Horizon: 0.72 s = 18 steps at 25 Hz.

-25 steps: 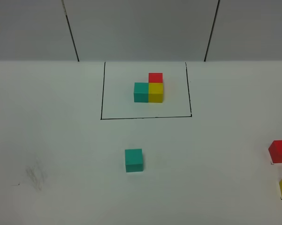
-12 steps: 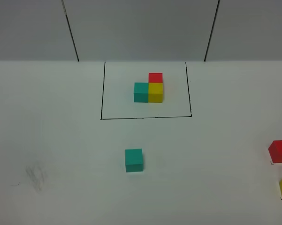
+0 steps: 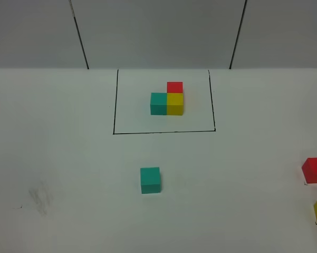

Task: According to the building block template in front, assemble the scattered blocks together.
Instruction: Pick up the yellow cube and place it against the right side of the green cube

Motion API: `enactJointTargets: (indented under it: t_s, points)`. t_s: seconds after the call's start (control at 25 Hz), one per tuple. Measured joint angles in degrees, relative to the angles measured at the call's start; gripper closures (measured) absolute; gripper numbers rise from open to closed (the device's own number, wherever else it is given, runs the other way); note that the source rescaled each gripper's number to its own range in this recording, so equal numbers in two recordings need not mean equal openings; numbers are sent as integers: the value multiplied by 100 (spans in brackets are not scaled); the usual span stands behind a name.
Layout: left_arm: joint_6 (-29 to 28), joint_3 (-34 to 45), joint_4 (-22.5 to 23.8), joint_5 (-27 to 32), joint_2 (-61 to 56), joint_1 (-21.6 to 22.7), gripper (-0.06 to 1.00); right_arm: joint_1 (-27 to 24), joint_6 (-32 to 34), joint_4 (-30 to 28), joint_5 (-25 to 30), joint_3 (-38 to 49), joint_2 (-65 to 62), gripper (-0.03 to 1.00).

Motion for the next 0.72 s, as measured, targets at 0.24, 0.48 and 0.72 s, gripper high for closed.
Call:
enactJointTargets:
  t_s: [0.24,0.48,0.72]
  points:
    - [0,0,0,0,0,0,24,0,307,-586,-374,-59,1374,0]
    - [-2,0,0,0,0,0,24,0,796,-843,-825,-63,2358,1]
    - [-7,0,0,0,0,0,24,0,838,-614,-869,-63,3068,2]
